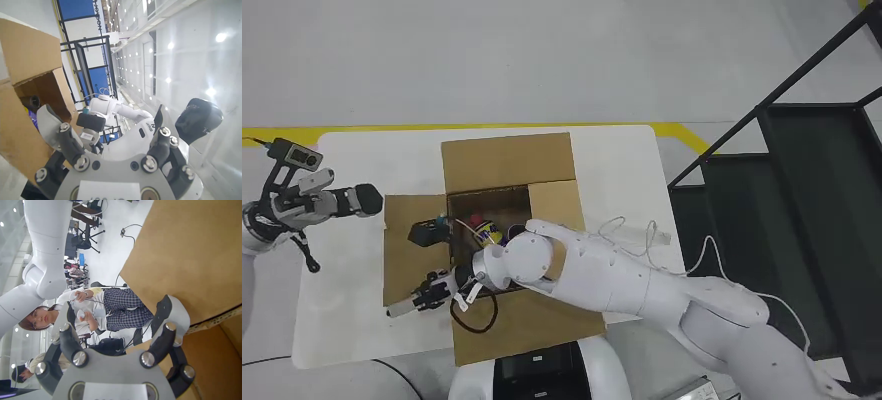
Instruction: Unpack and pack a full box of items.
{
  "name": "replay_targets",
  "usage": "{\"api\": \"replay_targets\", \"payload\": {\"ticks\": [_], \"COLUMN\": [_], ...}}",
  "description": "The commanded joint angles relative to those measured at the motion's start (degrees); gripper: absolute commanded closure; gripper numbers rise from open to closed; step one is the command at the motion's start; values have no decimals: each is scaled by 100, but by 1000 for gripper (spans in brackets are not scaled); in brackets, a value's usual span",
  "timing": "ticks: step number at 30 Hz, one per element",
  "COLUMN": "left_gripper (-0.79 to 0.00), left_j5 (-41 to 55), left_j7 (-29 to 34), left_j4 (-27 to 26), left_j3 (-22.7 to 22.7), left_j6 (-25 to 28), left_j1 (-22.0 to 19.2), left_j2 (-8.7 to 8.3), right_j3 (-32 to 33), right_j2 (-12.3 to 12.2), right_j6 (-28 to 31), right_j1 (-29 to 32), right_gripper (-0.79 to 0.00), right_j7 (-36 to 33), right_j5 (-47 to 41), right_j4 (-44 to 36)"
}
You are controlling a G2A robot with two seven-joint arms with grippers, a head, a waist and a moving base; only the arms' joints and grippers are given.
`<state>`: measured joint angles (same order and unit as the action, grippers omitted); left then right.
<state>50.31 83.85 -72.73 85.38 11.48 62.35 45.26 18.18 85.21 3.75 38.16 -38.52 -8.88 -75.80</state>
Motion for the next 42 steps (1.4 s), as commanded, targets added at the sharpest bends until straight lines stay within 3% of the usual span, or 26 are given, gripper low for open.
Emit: {"api": "replay_targets", "payload": {"ticks": [1,5,11,20,24,29,32,38,42], "left_gripper": [-785,-785,-785,-785,-785,-785,-785,-785,-785], "left_j5": [-374,-1078,-1986,-3441,-3556,-3473,-3223,-2785,-2662], "left_j7": [-124,-736,-1518,-2574,-2625,-2573,-2546,-2034,-1621], "left_j4": [19,195,532,629,569,506,311,-684,-1442], "left_j3": [-137,-562,-1081,-1841,-1929,-1780,-1427,-470,-240], "left_j6": [-217,-453,-559,-624,-702,-745,-605,-119,-72], "left_j1": [-8,-90,-318,-648,-691,-691,-587,-57,208], "left_j2": [1,60,158,327,360,341,277,77,19], "right_j3": [-29,44,443,1963,2592,3056,3275,3622,3862], "right_j2": [94,126,-128,-973,-1225,-1378,-1449,-1562,-1626], "right_j6": [-7,-34,-188,-275,-25,213,356,536,600], "right_j1": [-16,68,458,2002,2645,3048,3248,3582,3779], "right_gripper": [-785,-785,-785,-785,-785,-785,-785,-785,-785], "right_j7": [107,207,257,-2,-263,-493,-568,-660,-637], "right_j5": [94,294,731,1578,1602,1496,1477,1475,1467], "right_j4": [57,-112,-828,-2389,-2627,-2717,-2806,-2984,-3036]}}
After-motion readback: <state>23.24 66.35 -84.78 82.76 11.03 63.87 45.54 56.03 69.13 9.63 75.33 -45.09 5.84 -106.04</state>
